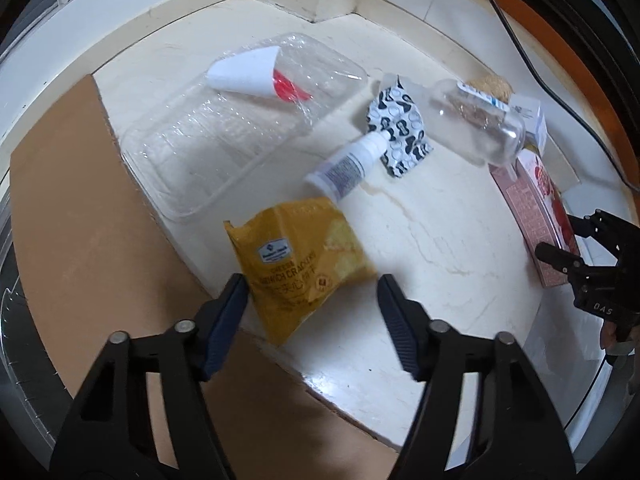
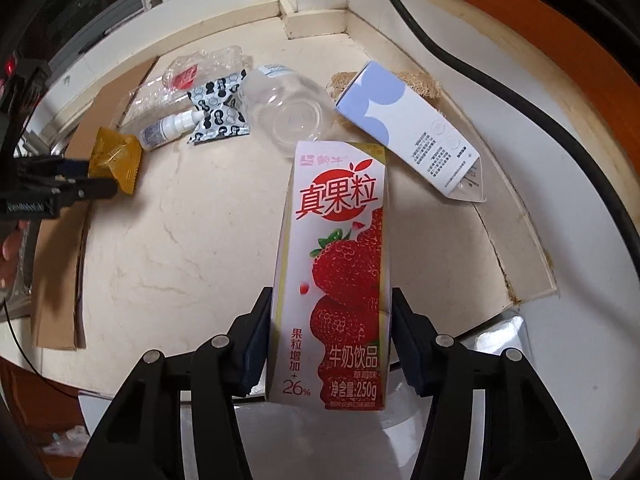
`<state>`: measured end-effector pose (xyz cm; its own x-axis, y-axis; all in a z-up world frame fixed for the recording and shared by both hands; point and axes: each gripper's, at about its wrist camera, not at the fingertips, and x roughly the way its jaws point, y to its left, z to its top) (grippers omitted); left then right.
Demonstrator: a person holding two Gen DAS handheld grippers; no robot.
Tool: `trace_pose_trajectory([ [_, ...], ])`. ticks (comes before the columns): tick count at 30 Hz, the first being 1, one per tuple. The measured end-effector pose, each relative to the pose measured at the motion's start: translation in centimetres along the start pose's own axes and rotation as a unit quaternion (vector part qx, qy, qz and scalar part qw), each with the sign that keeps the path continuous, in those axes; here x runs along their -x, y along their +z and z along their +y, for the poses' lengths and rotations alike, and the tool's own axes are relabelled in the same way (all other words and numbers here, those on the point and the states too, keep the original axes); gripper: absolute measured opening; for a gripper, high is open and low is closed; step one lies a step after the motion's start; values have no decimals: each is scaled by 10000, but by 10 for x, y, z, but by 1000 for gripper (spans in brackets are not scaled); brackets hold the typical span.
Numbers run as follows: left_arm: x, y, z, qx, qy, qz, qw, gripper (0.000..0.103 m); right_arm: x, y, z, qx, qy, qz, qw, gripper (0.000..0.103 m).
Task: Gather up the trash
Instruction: 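Close the left tool on the yellow snack bag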
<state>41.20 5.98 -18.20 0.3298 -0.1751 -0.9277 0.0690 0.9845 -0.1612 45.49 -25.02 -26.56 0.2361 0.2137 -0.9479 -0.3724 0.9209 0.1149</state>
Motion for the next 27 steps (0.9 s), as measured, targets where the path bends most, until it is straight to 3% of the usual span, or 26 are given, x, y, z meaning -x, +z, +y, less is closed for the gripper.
trace_pose_trajectory([
  [4,-4,0,1,134,-125,49,9998,51,12,-7,14,-221,181,-47,9996,54],
  [8,-7,6,14,470,-299,121,9984,51,13,-9,28,-159,73,-42,9998,54],
  [10,-4,8,25,737,-542,185,9956,51,14,-8,26,-156,49,-49,9999,54],
  [18,-6,19,43,1210,-957,284,9876,52,21,-14,14,-402,241,-29,9989,55],
  [27,-7,20,32,948,-1097,388,9887,52,20,-16,12,-513,352,-19,9981,57],
])
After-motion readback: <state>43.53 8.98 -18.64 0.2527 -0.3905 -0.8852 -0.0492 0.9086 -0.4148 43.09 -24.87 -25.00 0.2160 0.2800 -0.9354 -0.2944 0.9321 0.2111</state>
